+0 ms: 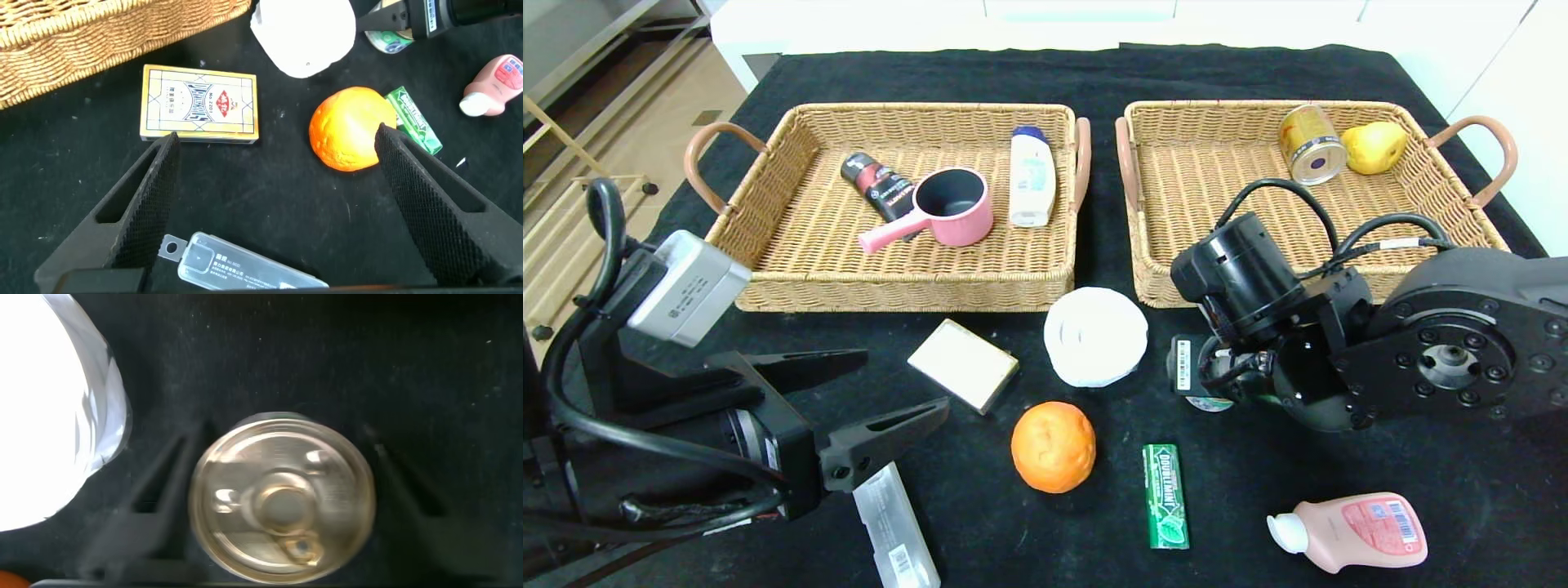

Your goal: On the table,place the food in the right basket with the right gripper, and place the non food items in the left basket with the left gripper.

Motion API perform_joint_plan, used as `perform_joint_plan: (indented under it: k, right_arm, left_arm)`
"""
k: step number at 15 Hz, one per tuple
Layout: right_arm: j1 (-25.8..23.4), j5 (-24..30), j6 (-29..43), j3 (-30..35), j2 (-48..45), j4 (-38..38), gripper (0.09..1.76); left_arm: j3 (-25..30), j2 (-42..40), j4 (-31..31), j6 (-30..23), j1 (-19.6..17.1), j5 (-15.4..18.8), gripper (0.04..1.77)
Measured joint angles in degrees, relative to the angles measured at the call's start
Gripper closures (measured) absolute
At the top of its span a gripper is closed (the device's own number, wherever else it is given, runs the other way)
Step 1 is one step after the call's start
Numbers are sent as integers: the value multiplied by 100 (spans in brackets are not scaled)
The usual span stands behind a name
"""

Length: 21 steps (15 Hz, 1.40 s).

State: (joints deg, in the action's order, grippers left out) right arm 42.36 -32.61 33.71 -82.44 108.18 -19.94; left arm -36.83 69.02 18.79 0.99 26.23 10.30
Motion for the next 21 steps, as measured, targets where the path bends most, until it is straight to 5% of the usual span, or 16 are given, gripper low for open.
perform_joint_plan:
  k: [21]
  right_arm:
    - [195, 28, 55, 149, -499, -119, 64]
  left_arm:
    - [32, 7, 0, 30, 2, 0, 9]
